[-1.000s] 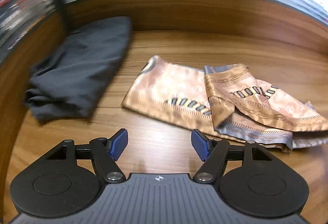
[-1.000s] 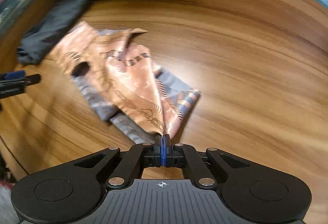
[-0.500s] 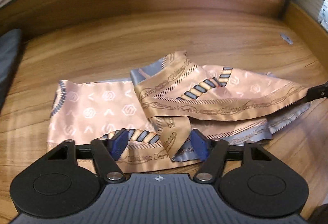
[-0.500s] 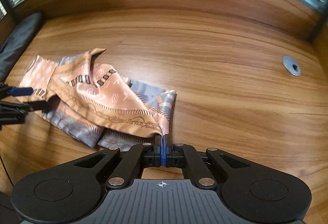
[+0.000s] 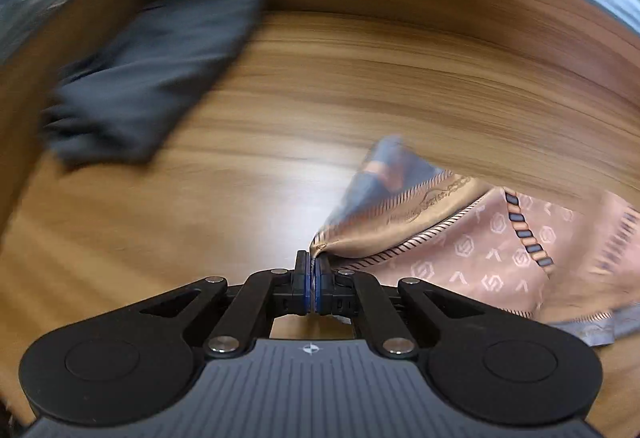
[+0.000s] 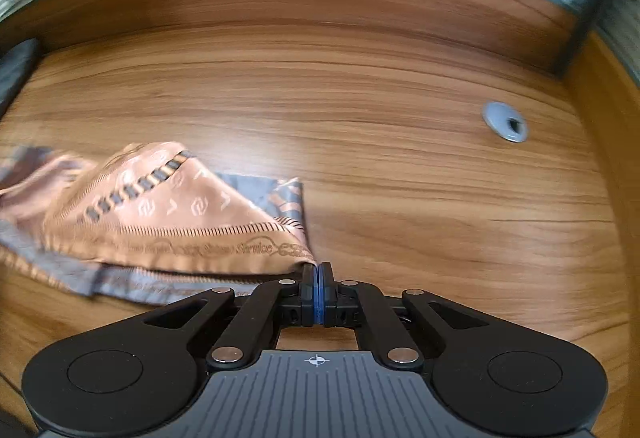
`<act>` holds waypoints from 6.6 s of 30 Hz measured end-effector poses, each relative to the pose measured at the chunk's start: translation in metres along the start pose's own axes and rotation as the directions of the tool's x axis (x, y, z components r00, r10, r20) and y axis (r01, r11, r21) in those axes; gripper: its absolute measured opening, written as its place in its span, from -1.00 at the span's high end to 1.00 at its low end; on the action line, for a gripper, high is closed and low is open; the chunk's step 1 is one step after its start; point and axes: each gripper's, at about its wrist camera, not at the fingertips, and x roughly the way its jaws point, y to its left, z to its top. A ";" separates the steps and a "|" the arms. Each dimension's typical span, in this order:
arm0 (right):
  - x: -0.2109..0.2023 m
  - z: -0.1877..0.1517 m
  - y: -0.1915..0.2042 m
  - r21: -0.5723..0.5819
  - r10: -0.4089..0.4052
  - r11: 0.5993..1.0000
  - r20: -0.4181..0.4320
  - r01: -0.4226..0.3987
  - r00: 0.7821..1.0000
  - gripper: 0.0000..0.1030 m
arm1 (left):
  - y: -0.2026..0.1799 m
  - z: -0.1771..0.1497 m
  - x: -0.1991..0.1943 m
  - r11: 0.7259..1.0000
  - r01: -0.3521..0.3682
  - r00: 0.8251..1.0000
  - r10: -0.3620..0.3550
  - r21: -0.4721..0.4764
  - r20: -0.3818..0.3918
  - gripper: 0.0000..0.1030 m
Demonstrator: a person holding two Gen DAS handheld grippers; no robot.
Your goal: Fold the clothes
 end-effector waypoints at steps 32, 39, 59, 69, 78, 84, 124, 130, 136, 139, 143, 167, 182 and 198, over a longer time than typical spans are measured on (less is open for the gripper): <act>-0.056 -0.059 0.082 -0.273 0.215 0.944 0.075 -0.188 0.974 0.30 | 0.053 -0.093 -0.051 0.963 0.070 0.993 -0.091 0.262 0.070 -0.17; -0.032 -0.062 0.160 -0.433 0.351 0.845 0.004 -0.315 0.936 0.30 | 0.052 -0.119 -0.047 0.939 0.074 0.995 -0.092 0.337 0.040 -0.19; -0.042 -0.027 0.222 -0.526 0.413 0.790 0.077 -0.315 0.908 0.91 | -0.010 -0.121 -0.040 0.846 0.171 0.956 -0.267 0.506 0.122 -0.55; -0.062 0.000 0.226 -0.519 0.430 0.798 0.134 -0.306 0.893 0.90 | -0.001 -0.095 -0.021 0.924 0.079 0.961 -0.170 0.375 0.216 0.95; -0.036 -0.035 0.221 -0.513 0.409 0.794 0.055 -0.326 0.911 0.18 | 0.058 -0.065 -0.053 0.996 0.026 0.960 -0.050 0.089 0.276 0.99; -0.015 -0.066 0.225 -0.577 0.344 0.770 0.014 -0.274 0.939 0.14 | 0.096 -0.056 -0.068 0.997 -0.051 0.957 0.066 -0.060 0.283 0.99; -0.009 0.065 0.185 -0.463 0.304 0.827 -0.112 -0.320 0.946 0.94 | 0.105 0.027 -0.041 0.988 -0.147 0.968 0.154 -0.050 0.200 0.98; 0.034 0.072 0.191 -0.465 0.270 0.828 -0.158 -0.313 0.950 0.91 | 0.096 0.049 0.000 0.986 -0.166 0.974 0.163 0.007 0.160 0.89; 0.032 0.076 0.174 -0.438 0.251 0.854 -0.127 -0.281 0.960 0.22 | 0.089 0.059 0.003 0.989 -0.151 0.975 0.149 -0.004 0.167 0.27; 0.017 0.069 0.143 -0.384 0.244 0.885 -0.104 -0.265 0.964 0.22 | 0.082 0.058 -0.007 0.991 -0.131 0.976 0.131 -0.010 0.177 0.00; -0.004 0.050 0.097 -0.318 0.211 0.920 -0.083 -0.227 0.974 0.22 | 0.065 0.050 -0.019 0.996 -0.084 0.981 0.084 -0.004 0.174 -0.19; -0.017 -0.080 -0.080 -0.417 0.181 0.891 -0.038 -0.180 0.983 0.04 | -0.157 -0.063 -0.078 0.975 0.125 0.986 -0.143 0.182 0.089 -0.33; -0.013 -0.068 -0.094 -0.491 0.360 0.796 -0.084 -0.353 0.929 0.91 | -0.229 -0.087 -0.032 0.948 0.086 0.994 -0.103 0.306 0.041 0.99; -0.093 0.032 -0.131 -0.037 0.634 0.764 -0.144 -0.644 0.760 0.93 | -0.180 -0.041 -0.065 0.992 0.092 0.965 -0.110 0.086 0.238 1.00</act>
